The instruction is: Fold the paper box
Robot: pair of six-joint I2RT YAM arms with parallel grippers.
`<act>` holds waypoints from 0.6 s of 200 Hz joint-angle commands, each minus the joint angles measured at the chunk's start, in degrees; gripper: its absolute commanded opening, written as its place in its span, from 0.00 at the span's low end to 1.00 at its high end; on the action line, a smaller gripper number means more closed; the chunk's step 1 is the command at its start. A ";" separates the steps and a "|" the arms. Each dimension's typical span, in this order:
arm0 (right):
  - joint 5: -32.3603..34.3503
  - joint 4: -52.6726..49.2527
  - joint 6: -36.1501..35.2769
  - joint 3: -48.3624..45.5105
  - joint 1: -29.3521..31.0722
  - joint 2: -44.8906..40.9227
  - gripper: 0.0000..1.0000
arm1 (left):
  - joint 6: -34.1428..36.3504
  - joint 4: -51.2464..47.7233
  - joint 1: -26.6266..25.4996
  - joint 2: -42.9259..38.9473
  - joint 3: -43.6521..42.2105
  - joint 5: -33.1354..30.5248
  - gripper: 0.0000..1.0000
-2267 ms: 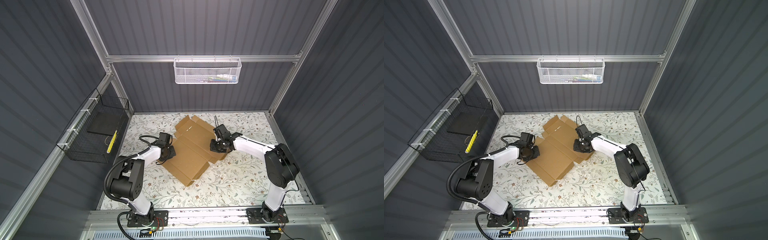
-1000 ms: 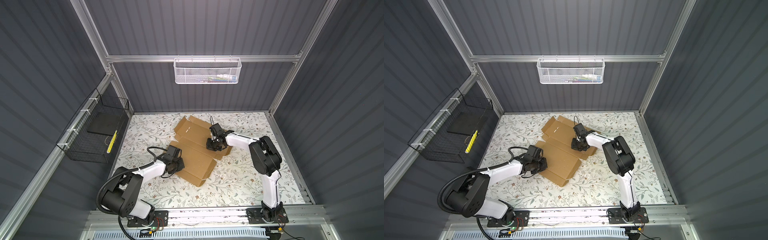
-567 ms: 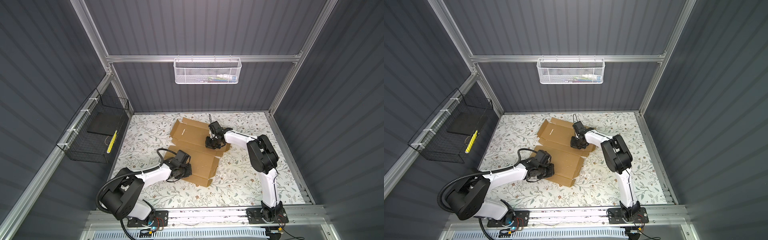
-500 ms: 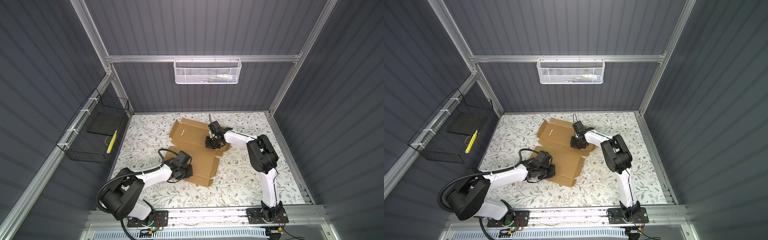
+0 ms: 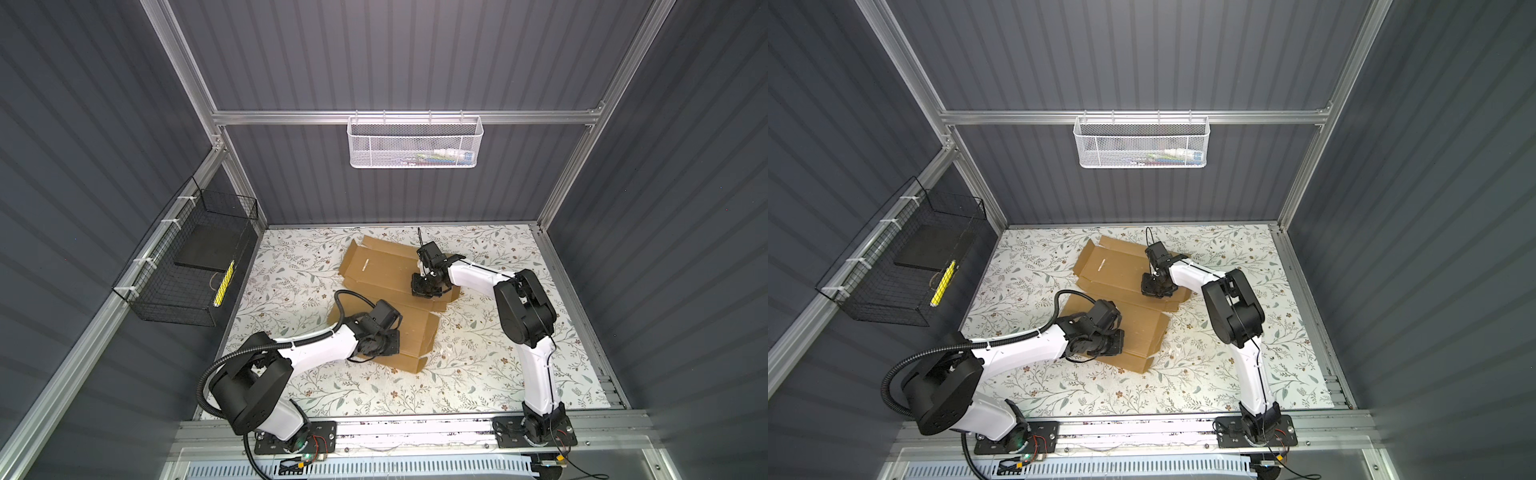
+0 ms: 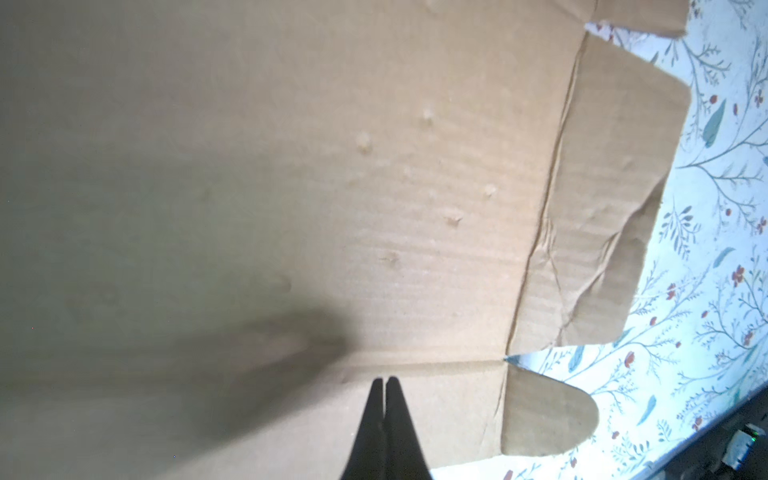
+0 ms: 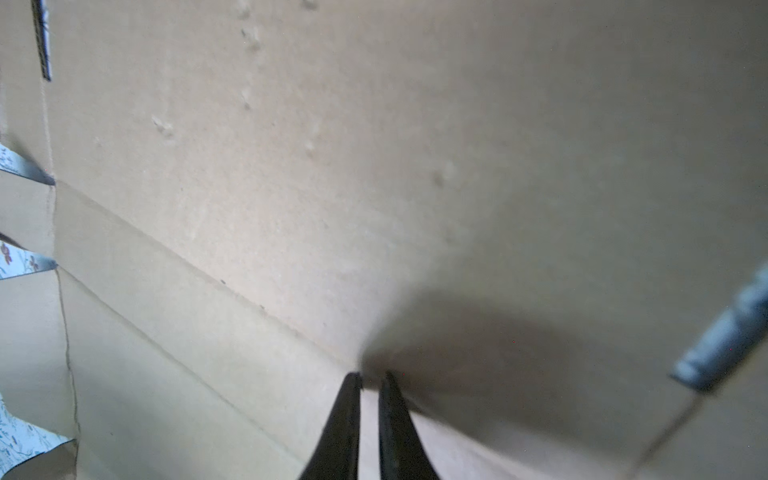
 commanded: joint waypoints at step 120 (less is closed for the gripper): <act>6.86 -2.96 5.18 -19.94 10.18 -24.32 0.16 | 13.99 -8.32 14.94 1.72 9.26 -12.97 0.00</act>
